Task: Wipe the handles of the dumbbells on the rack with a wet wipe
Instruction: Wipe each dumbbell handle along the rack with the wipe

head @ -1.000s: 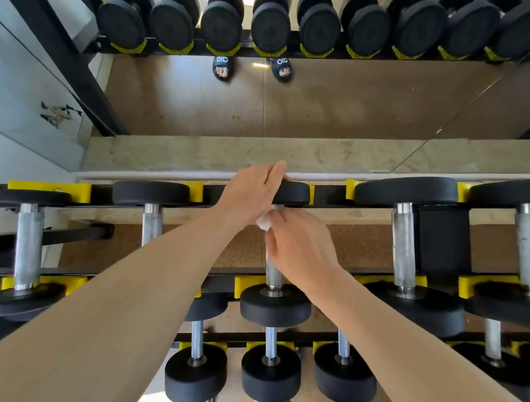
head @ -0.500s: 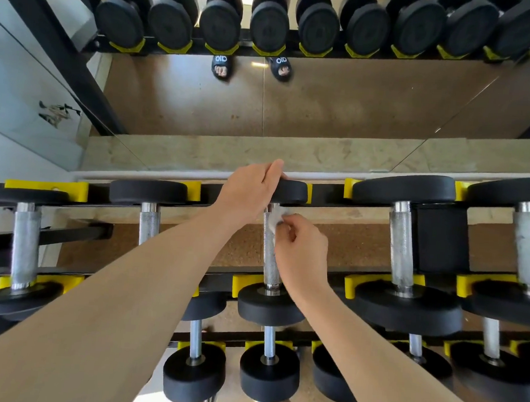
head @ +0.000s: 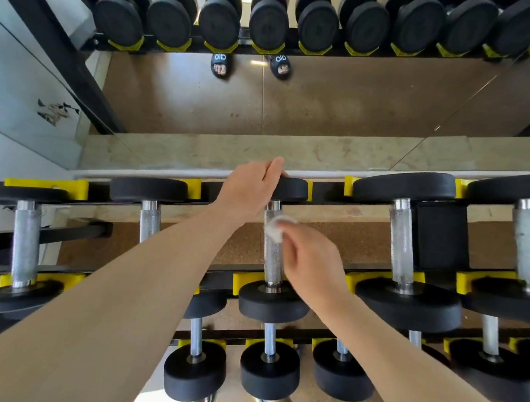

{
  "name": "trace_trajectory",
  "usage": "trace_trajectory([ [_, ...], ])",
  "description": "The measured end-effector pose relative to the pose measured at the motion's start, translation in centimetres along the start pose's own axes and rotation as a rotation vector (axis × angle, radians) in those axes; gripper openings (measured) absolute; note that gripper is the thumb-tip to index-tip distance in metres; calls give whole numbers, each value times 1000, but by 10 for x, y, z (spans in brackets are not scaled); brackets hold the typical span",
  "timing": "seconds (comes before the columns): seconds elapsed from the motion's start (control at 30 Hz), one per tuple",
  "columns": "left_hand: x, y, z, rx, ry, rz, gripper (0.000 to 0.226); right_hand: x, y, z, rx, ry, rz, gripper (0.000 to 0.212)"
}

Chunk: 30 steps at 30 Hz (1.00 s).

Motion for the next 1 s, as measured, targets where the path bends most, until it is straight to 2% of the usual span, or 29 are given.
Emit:
trace_trajectory([
  [0.07,-1,0,1,8,-1,-3,51,-1,-1,-25,-498,413,-139,21],
  [0.13,-2,0,1,3,-1,0,51,-26,-1,-38,-996,908,-83,15],
  [0.2,-3,0,1,-4,-2,-5,51,-40,3,-33,-1225,1184,-7,11],
  [0.27,-3,0,2,-4,-1,-12,51,-38,7,-30,-1223,1166,0,14],
  [0.3,-2,0,2,-3,-2,-12,51,-33,7,-28,-1127,1038,-24,18],
  [0.4,-1,0,1,9,-5,-13,51,-13,11,2,-534,526,-74,22],
  [0.47,0,0,0,6,-1,-15,51,-16,14,28,-135,133,82,24],
  [0.5,0,-1,0,4,-1,-12,51,-22,13,34,1,-96,176,27],
  [0.57,0,0,0,-1,0,-4,51,-27,12,35,155,-397,279,34],
  [0.67,-1,1,1,-3,1,2,52,-25,2,28,218,-432,325,37],
  [0.73,-1,0,1,-5,2,1,52,-17,-4,20,213,-293,333,32],
  [0.83,-1,2,3,0,14,-12,52,1,-7,-3,-29,-6,244,28],
  [0.87,-1,3,3,3,12,-14,52,7,-6,-14,-172,106,154,27],
  [0.93,-2,2,3,5,0,-12,51,5,-6,-39,-578,406,37,24],
  [1.0,-3,2,3,-3,-4,-9,51,-16,-8,-43,-964,737,104,24],
])
Point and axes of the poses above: each hand's wrist, its own y-axis towards the middle knuckle, its own x-axis out of the back of the hand, z = x × y, the point moved 5 cm from there along y, towards the middle knuckle, and after that the axes turned 4 degrees about y, right-handed, at the moved point
